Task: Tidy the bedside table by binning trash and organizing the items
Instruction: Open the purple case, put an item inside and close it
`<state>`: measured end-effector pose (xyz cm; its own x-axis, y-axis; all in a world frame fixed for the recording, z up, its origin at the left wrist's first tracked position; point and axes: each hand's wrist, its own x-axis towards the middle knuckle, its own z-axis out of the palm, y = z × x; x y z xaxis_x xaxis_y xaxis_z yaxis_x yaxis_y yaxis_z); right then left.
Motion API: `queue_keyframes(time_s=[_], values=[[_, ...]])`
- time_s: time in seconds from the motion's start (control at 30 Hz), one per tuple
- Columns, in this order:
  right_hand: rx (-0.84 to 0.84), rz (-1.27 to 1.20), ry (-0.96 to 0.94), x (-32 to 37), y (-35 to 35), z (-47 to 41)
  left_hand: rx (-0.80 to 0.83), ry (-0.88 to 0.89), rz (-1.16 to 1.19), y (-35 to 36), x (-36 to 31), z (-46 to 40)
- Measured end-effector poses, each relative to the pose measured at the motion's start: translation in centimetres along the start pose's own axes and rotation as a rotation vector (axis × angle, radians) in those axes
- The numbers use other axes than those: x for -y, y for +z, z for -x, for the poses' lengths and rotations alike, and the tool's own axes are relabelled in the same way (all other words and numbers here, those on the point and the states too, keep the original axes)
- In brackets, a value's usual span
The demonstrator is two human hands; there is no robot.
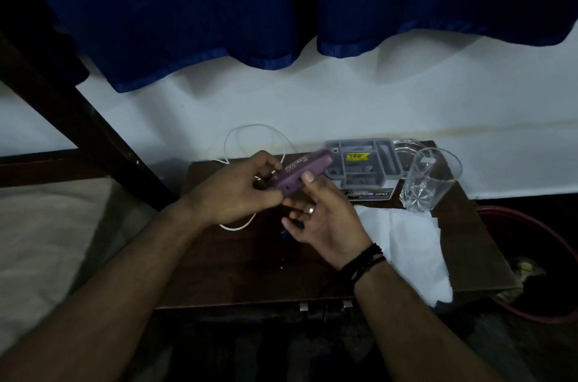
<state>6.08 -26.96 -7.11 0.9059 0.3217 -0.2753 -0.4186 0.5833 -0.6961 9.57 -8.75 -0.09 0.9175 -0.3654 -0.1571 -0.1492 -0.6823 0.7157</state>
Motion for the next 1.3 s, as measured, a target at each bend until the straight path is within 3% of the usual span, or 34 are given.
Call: queue_keyframes(time_s=[0.13,0.4,0.57,0.67,0.8,0.87,1.0,1.23,1.3], values=[[-0.070,-0.012,-0.008,0.1,-0.3,0.1,-0.112,0.124,-0.473,0.2,-1.1,-0.4],[-0.103,0.014,-0.026,0.2,-0.3,0.3,-0.021,0.209,-0.778,-0.5,-3.4,-1.0],[-0.085,-0.007,-0.009,-0.1,-0.5,0.3,0.025,0.167,-0.901,-0.4,-4.4,-1.7],[-0.048,-0.052,0.005,-0.1,-0.8,0.2,0.064,0.169,-0.762,-1.4,-4.1,-2.1],[0.099,-0.243,0.052,0.3,-1.1,0.1,-0.027,0.123,-0.339,-3.0,-2.6,-2.4],[0.134,-0.336,0.070,0.5,-0.9,0.1,-0.062,0.070,-0.064,-2.7,-1.7,-2.5],[0.121,-0.350,0.081,0.6,-0.8,0.2,-0.042,-0.106,0.272,-1.1,-1.3,-1.8],[-0.004,-0.330,0.048,1.2,-0.8,0.3,-0.292,-0.205,0.402,-0.4,1.3,-1.9],[-0.025,-0.333,0.029,1.4,-0.8,0.3,-0.359,-0.233,0.345,0.4,2.1,-1.7]])
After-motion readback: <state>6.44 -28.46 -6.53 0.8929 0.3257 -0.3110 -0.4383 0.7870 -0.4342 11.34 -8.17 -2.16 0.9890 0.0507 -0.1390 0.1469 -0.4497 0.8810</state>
